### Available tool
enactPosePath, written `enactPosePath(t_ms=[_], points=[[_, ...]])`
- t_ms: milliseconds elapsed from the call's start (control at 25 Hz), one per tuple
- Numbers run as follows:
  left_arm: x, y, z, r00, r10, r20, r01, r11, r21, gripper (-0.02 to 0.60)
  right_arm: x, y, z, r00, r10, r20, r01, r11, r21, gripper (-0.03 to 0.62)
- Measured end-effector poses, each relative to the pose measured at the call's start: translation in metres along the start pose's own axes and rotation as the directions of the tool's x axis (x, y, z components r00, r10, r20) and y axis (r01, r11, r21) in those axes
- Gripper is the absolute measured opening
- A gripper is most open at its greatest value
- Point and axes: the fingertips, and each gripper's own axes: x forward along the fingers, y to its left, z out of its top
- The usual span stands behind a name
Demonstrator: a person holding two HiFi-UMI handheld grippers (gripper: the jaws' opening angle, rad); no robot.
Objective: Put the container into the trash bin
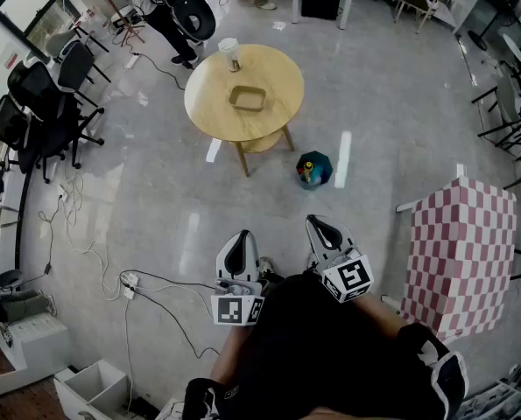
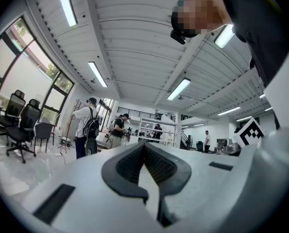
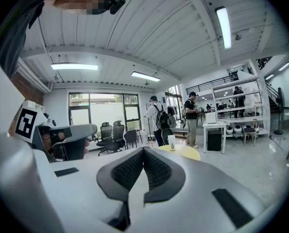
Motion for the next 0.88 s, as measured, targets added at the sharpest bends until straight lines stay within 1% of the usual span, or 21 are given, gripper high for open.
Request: enactPosePath(t_ms=[400, 600, 880], points=[[-0.006, 0.012, 0.006, 1.000, -0.002, 0.005, 0.002, 1.000, -0.010, 0.009, 0.008, 0.013, 0.001, 1.000, 0.007, -0.007, -0.008, 1.000, -0.015, 0.020], [-0.012, 0.022, 0.013, 1.000, -0.018, 0.010, 0.018, 1.000, -0.015, 0.009, 0.015, 0.026, 0.006, 1.000, -0.003, 0.007, 0.003, 1.000, -0.006, 0.020], [-0.026, 0.049, 0.018, 0.999, -0.052, 0.008, 0.052, 0.998, -0.023, 0.009, 0.034, 0.054, 0.002, 1.000, -0.027, -0.001, 0.027, 1.000, 0.007, 0.020]])
